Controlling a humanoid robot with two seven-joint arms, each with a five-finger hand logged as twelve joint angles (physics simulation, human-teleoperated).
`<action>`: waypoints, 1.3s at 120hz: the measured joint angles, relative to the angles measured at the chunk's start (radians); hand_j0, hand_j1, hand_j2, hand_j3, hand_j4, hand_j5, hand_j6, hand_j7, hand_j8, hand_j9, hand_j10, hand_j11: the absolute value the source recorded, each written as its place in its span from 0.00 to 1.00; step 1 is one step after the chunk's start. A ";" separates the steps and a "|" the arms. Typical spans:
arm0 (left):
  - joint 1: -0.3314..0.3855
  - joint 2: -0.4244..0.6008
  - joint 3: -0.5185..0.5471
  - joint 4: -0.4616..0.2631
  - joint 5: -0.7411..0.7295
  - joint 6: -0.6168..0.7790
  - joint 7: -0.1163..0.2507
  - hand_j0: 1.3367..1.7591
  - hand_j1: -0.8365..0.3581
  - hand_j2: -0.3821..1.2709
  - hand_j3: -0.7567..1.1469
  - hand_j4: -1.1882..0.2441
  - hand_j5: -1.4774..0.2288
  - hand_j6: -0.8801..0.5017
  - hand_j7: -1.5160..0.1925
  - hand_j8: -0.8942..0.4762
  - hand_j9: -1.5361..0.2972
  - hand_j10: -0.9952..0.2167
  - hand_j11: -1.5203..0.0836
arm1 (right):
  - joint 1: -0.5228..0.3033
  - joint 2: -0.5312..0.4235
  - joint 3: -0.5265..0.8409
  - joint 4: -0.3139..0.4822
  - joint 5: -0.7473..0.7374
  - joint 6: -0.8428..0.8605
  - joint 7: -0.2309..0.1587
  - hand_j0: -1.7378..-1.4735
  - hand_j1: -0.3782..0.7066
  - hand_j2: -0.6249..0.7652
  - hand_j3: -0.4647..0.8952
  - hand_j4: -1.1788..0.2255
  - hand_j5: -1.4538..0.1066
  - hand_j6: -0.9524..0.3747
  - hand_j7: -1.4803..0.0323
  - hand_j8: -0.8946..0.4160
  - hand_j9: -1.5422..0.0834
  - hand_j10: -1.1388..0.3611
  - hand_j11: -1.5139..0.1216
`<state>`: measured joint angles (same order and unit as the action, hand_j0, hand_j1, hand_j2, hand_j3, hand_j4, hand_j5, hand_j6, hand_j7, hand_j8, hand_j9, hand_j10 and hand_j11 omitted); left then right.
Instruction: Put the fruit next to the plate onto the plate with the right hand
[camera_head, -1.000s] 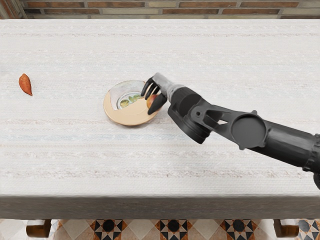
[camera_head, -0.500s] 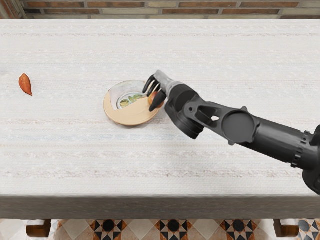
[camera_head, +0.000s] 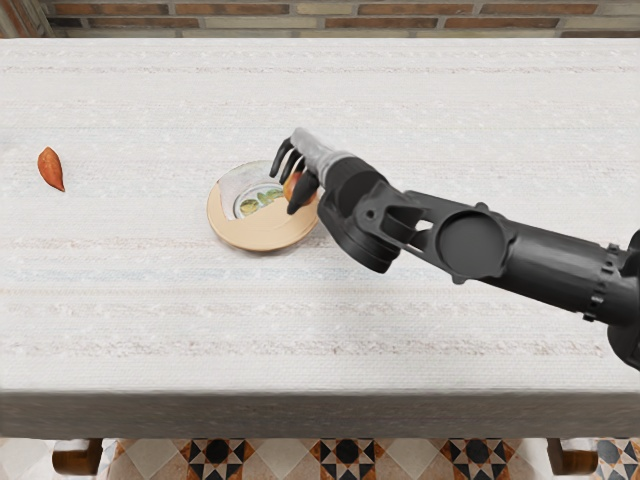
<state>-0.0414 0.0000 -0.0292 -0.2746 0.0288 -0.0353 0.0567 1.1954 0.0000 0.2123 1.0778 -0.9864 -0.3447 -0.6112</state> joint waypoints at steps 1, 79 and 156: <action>0.000 0.000 0.000 0.000 0.000 0.000 0.000 0.76 0.99 0.23 0.40 0.83 0.87 0.64 0.89 0.65 0.84 0.82 0.95 | 0.000 0.000 0.000 0.001 0.000 0.000 0.000 0.32 0.54 0.63 0.34 0.28 0.23 0.16 0.29 0.35 0.30 0.43 0.28; 0.000 0.000 0.000 0.000 0.000 0.000 0.000 0.76 0.99 0.23 0.40 0.83 0.87 0.64 0.89 0.65 0.84 0.82 0.95 | 0.027 0.000 -0.028 0.023 -0.003 0.034 0.000 0.31 0.19 0.48 0.34 0.69 0.74 0.56 0.79 0.57 0.77 0.65 0.75; 0.000 0.000 0.000 0.000 0.000 0.000 0.000 0.76 0.99 0.23 0.40 0.83 0.87 0.64 0.89 0.65 0.84 0.82 0.95 | -0.081 -0.423 0.394 0.029 0.504 0.933 0.010 0.30 0.08 0.45 0.34 0.81 0.89 0.68 0.94 0.65 0.91 0.73 0.89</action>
<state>-0.0414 0.0000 -0.0292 -0.2746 0.0289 -0.0353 0.0566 1.1146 -0.4226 0.6060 1.1072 -0.4820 0.5881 -0.6008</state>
